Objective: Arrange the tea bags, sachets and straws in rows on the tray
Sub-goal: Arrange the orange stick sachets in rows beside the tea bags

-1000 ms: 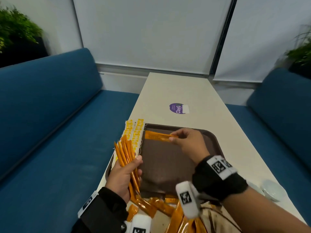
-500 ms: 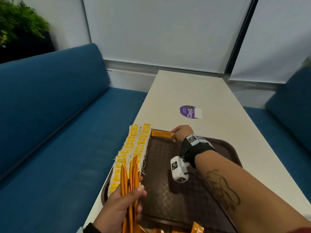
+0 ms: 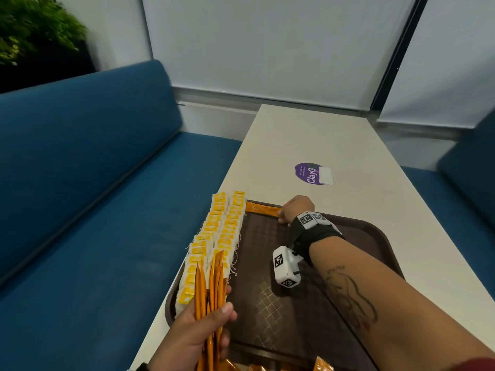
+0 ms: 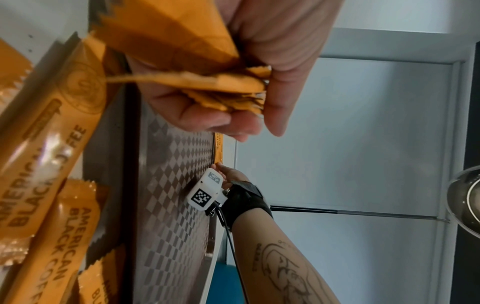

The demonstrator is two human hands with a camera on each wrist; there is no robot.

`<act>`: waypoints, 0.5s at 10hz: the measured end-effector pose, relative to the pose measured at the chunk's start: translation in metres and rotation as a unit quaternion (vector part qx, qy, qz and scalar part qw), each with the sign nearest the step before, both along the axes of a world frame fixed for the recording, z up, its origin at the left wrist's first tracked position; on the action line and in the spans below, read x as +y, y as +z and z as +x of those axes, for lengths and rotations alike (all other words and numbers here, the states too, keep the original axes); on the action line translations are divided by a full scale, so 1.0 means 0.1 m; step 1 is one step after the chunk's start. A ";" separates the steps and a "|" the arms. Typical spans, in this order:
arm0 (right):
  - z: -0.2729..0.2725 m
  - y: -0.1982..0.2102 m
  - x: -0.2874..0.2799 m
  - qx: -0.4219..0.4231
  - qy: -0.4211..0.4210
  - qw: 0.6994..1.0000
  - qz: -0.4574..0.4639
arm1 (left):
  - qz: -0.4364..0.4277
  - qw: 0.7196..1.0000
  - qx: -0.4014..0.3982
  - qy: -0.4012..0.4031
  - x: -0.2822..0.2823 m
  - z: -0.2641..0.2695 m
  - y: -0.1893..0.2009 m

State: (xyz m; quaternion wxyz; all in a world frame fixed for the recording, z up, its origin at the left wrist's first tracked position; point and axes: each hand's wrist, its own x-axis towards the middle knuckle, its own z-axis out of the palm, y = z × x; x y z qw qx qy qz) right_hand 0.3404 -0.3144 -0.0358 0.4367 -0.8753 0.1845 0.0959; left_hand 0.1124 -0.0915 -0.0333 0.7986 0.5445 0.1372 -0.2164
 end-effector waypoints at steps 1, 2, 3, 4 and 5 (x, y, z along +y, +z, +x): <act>0.02 -0.02 0.00 0.001 -0.009 1.000 0.005 | -0.001 1.000 -0.001 -0.004 0.01 -0.02 0.00; 0.03 -0.06 -0.01 -0.008 -0.014 1.000 0.008 | 0.000 1.000 -0.002 -0.005 0.02 -0.03 0.00; 0.04 -0.08 -0.02 -0.015 -0.018 1.000 -0.008 | -0.001 1.000 -0.002 -0.008 0.01 -0.04 -0.02; 0.04 -0.08 -0.02 -0.024 -0.017 0.999 -0.030 | -0.003 1.000 -0.001 -0.009 0.00 -0.04 -0.03; 0.04 -0.07 0.00 -0.013 -0.024 0.993 -0.112 | -0.004 1.000 0.001 -0.007 -0.04 -0.05 -0.04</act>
